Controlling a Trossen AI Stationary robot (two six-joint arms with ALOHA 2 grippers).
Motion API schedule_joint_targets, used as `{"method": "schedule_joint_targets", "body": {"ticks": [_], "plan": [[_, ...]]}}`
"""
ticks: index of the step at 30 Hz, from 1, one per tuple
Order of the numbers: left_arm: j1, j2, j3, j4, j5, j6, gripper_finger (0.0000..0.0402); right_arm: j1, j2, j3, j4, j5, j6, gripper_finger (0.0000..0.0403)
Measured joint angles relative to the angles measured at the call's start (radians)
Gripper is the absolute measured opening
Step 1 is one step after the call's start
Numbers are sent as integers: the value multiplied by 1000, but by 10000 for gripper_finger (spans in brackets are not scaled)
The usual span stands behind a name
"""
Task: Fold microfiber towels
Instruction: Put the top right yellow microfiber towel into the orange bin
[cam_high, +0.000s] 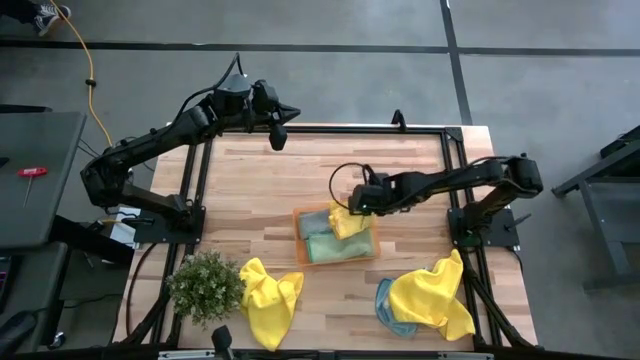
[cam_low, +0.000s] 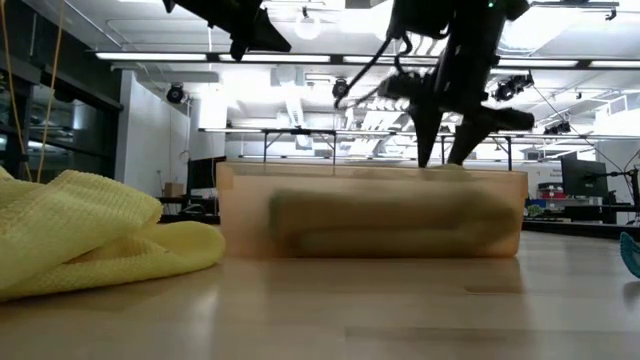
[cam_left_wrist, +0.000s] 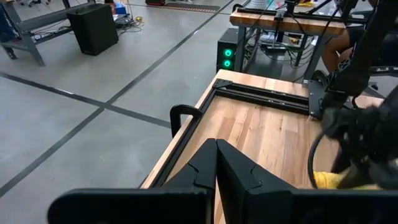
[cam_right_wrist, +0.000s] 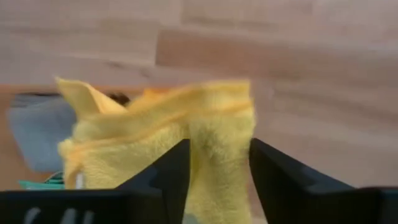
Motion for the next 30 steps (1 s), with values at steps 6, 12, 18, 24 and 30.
{"method": "schedule_joint_targets", "body": {"ticks": [6,12,18,24,30], "plan": [[0,0,0,-12,0,-1,0,-36,-107,0,-2,51,-209,175],[0,0,0,-15,1,-8,0,-63,-106,0,166,-170,-579,133],[0,0,0,-16,1,-9,0,-64,5,0,230,-247,-710,12],[0,0,0,-15,1,-35,0,-64,86,0,227,-292,-716,5],[0,0,0,-15,0,-56,0,-79,177,0,234,-321,-572,4]]}}
